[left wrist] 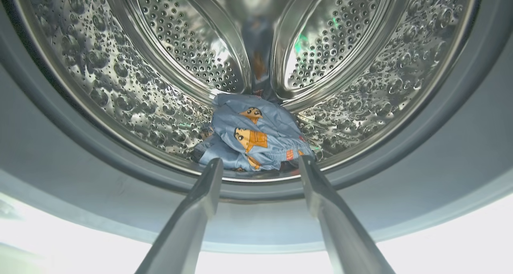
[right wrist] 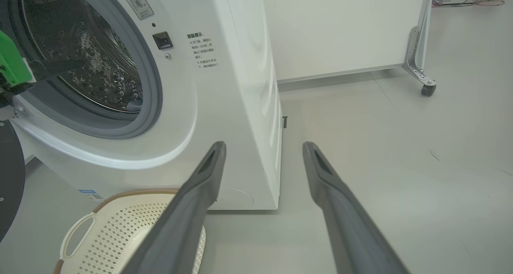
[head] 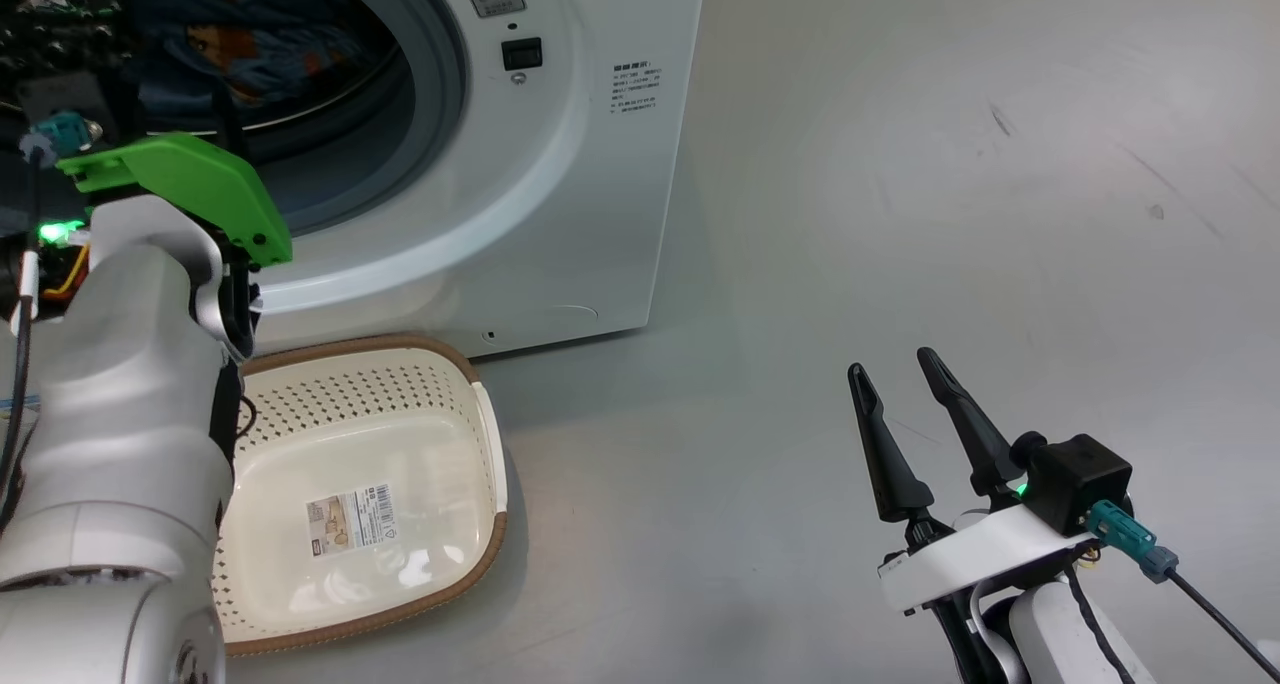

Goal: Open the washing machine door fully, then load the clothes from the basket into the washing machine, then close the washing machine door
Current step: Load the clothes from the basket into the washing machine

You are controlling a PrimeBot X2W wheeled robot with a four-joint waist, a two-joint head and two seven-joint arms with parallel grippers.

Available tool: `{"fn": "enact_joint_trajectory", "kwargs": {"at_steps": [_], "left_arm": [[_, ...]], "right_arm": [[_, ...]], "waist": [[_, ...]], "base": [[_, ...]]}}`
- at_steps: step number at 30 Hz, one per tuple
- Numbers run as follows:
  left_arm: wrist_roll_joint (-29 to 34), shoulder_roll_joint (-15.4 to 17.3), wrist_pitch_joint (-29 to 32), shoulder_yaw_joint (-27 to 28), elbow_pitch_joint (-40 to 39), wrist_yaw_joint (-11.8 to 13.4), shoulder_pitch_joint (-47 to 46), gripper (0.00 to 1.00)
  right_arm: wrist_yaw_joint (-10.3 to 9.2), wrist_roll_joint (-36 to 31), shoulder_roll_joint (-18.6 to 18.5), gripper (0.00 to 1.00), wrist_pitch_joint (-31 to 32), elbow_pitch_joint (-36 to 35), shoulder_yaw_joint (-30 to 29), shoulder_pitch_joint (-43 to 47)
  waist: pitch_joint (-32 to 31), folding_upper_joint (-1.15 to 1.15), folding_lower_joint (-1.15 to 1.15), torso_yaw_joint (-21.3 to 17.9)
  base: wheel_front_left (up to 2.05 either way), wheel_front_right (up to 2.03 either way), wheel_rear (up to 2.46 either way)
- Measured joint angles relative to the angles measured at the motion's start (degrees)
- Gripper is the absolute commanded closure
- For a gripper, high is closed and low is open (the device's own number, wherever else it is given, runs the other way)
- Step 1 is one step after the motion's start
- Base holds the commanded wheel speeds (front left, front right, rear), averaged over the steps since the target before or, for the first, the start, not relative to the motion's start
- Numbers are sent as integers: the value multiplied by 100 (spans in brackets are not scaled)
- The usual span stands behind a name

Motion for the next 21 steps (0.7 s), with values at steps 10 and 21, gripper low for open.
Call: {"fn": "enact_joint_trajectory", "kwargs": {"at_steps": [10,21], "left_arm": [[-24,-225,-140,-42,81,-191,902,0],[-165,-322,-220,-98,-11,-298,1531,0]], "right_arm": [[0,-9,-21,0,0,48,-79,199],[0,-44,-167,0,0,47,-164,523]], "waist": [[-583,0,0,228],[-1157,0,0,505]], "base": [[0,0,0],[0,0,0]]}}
